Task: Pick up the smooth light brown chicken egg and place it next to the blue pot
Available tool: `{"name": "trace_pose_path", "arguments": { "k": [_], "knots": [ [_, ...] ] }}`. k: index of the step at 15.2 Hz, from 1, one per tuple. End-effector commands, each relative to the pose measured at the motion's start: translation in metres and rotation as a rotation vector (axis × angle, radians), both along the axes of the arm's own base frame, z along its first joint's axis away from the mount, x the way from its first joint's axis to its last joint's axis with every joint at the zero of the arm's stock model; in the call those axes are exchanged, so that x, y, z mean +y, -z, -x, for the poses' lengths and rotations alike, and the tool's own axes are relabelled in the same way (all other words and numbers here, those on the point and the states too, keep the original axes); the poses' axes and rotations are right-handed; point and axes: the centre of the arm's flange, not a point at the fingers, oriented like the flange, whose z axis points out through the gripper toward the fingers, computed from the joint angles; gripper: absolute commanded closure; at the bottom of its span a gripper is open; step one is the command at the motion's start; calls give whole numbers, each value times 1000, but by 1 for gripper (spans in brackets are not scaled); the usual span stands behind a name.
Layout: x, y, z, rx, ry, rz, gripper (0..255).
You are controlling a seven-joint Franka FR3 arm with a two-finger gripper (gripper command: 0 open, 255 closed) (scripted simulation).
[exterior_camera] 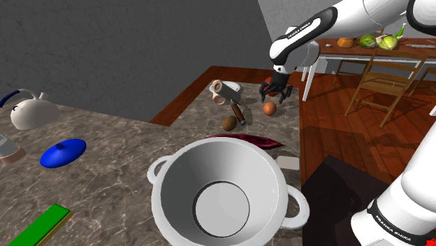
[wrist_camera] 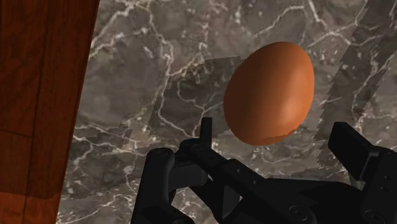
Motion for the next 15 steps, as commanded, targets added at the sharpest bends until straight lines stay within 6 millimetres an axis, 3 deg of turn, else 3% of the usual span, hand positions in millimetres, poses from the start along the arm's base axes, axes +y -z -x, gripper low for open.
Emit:
{"name": "trace_pose_path", "arguments": {
  "k": [1,4,12,13,15],
  "knots": [
    [2,10,-1,0,2,-1,0],
    [4,28,-4,0,2,-1,0],
    [4,28,-4,0,2,-1,0],
    [4,28,-4,0,2,-1,255],
    [4,28,-4,0,2,-1,255]
  ]
}}
